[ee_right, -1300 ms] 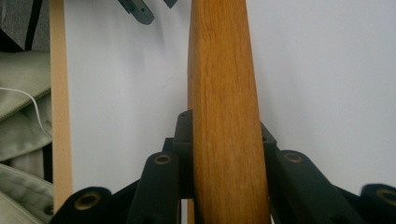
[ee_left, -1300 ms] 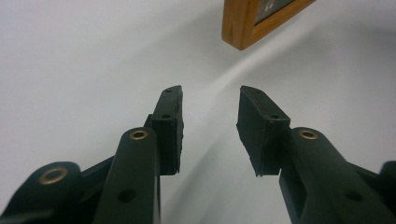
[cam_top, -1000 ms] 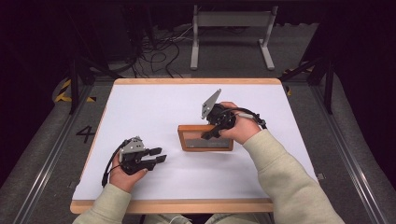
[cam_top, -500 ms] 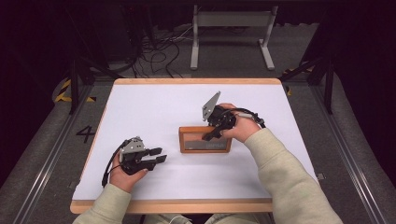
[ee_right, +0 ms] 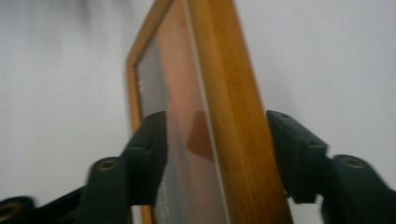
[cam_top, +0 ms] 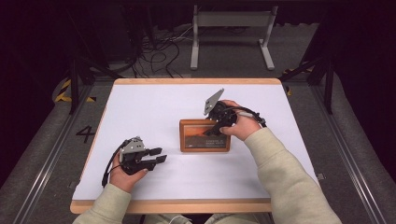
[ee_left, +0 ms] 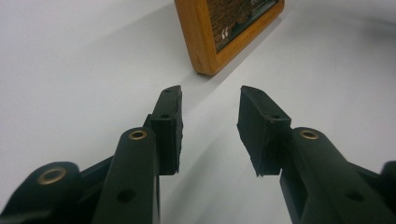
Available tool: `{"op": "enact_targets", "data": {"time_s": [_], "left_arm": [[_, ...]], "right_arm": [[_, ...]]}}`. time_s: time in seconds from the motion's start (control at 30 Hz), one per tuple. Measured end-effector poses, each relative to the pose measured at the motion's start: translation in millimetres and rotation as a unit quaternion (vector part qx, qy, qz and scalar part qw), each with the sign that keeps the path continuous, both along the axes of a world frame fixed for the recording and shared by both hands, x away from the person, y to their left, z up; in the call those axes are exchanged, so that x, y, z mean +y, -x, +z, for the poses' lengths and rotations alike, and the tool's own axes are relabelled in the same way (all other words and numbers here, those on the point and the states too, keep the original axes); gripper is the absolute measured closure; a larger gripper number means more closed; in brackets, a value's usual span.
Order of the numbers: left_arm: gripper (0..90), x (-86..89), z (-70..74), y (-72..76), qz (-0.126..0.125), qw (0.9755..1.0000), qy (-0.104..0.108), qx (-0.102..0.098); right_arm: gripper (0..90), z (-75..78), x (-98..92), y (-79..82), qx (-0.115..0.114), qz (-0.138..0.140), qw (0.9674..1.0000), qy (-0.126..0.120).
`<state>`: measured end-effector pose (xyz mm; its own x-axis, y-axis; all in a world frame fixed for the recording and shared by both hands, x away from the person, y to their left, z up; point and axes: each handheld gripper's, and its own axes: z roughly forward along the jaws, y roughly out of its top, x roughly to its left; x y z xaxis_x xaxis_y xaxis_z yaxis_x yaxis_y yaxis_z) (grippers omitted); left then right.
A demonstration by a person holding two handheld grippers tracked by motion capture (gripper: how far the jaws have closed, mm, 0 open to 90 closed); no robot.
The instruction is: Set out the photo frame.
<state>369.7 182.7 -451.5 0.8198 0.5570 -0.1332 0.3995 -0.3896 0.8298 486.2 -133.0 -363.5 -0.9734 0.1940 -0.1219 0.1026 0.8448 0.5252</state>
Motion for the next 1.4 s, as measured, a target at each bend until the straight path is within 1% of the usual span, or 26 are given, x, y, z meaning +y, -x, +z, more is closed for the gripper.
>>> {"op": "enact_targets", "data": {"time_s": [0.07, 0.13, 0.17, 0.23, 0.33, 0.37, 0.43, 0.47, 0.5, 0.57, 0.6, 0.63, 0.7, 0.73, 0.8, 0.87, 0.9, 0.93, 1.07, 1.1, 1.2, 1.23, 1.27, 1.3, 1.37, 1.4], "left_arm": [[60.2, 0.2, 0.0, -0.1, 0.0, 1.0, -0.001, 0.0], [60.0, 0.3, 0.0, -0.2, 0.002, 1.0, -0.001, -0.001], [59.9, 0.3, 0.0, -0.2, 0.002, 1.0, -0.001, -0.001], [59.7, 0.3, 0.1, -0.1, 0.002, 1.0, 0.0, -0.001], [58.4, 0.6, 0.6, 0.9, 0.005, 1.0, -0.001, -0.001], [56.3, 0.8, 0.9, 1.5, 0.008, 1.0, -0.001, -0.001], [53.0, 0.8, 1.2, 2.0, 0.008, 1.0, -0.002, -0.001], [53.0, 0.9, 1.6, 2.4, 0.009, 0.9999, -0.003, -0.004], [50.9, 0.9, 2.2, 3.4, 0.012, 0.9999, -0.003, -0.002], [47.7, 1.3, 3.2, 4.6, 0.013, 0.9999, -0.005, -0.004], [46.4, 1.9, 3.6, 5.9, 0.015, 0.9999, -0.006, -0.003], [45.0, 3.1, 3.8, 6.5, 0.017, 0.9998, -0.007, -0.006], [42.5, 5.7, 4.5, 7.2, 0.021, 0.9997, -0.009, -0.005], [41.5, 7.5, 4.8, 7.7, 0.026, 0.9996, -0.008, -0.004], [39.8, 9.7, 5.2, 8.3, 0.031, 0.9995, -0.004, -0.004], [38.4, 12.8, 6.2, 9.1, 0.035, 0.9994, -0.004, -0.002], [37.9, 14.5, 6.5, 9.2, 0.038, 0.9993, -0.003, -0.003], [37.3, 15.4, 6.4, 9.5, 0.037, 0.9993, -0.001, -0.001], [36.0, 18.7, 6.4, 10.0, 0.043, 0.9991, 0.002, -0.002], [35.3, 19.3, 6.5, 9.9, 0.043, 0.9991, 0.003, -0.001], [34.5, 20.0, 7.0, 10.4, 0.043, 0.9991, 0.003, -0.001], [33.3, 20.8, 7.3, 10.6, 0.044, 0.999, 0.001, -0.002], [33.0, 21.4, 7.1, 10.3, 0.042, 0.9991, 0.001, -0.003], [32.7, 21.4, 7.0, 10.9, 0.045, 0.999, 0.004, 0.0], [32.1, 21.9, 7.1, 11.0, 0.046, 0.9989, 0.002, -0.002], [31.8, 21.9, 7.1, 11.0, 0.046, 0.9989, 0.002, -0.002]], "right_arm": [[30.4, 0.9, -2.7, -0.4, -0.007, -0.023, 0.9996, -0.017], [26.5, 2.3, -4.9, -0.6, -0.013, -0.037, 0.9988, -0.031], [25.5, 4.3, -7.0, -0.1, -0.016, -0.041, 0.9983, -0.038], [24.6, 5.2, -7.8, 0.3, -0.019, -0.043, 0.9981, -0.041], [23.1, 10.0, -11.1, 4.0, -0.027, -0.05, 0.997, -0.052], [23.1, 13.8, -13.8, 8.4, -0.034, -0.05, 0.9967, -0.054], [22.8, 15.2, -15.3, 10.2, -0.036, -0.052, 0.9964, -0.056], [21.4, 17.2, -17.7, 12.7, -0.038, -0.057, 0.996, -0.059], [19.8, 19.6, -21.3, 16.4, -0.039, -0.067, 0.9951, -0.062], [17.8, 22.9, -28.6, 22.2, -0.047, -0.074, 0.9936, -0.071], [17.1, 24.2, -32.8, 25.0, -0.048, -0.077, 0.9929, -0.076], [16.3, 25.3, -37.1, 28.2, -0.048, -0.083, 0.9921, -0.081], [13.1, 27.6, -47.0, 34.5, -0.049, -0.098, 0.9899, -0.09], [11.8, 28.3, -50.3, 36.5, -0.046, -0.107, 0.9886, -0.096], [8.7, 29.9, -60.0, 41.5, -0.036, -0.133, 0.9847, -0.107], [6.7, 30.6, -67.3, 45.6, -0.031, -0.148, 0.982, -0.113], [6.1, 30.8, -70.1, 46.9, -0.03, -0.152, 0.9814, -0.114], [5.6, 30.9, -74.6, 49.4, -0.028, -0.159, 0.9801, -0.116], [5.5, 31.3, -88.9, 57.0, -0.029, -0.17, 0.9774, -0.123], [4.6, 31.8, -96.1, 61.0, -0.029, -0.174, 0.9759, -0.128], [4.6, 32.1, -101.7, 64.5, -0.03, -0.179, 0.9745, -0.131], [4.6, 32.2, -108.5, 69.5, -0.027, -0.184, 0.9733, -0.135], [4.6, 32.2, -110.7, 71.1, -0.026, -0.188, 0.9723, -0.137], [4.6, 32.1, -113.8, 73.3, -0.025, -0.191, 0.9714, -0.14], [4.6, 31.5, -121.1, 77.7, -0.026, -0.199, 0.9692, -0.143], [4.6, 31.5, -121.1, 77.7, -0.026, -0.199, 0.9692, -0.143]]}}
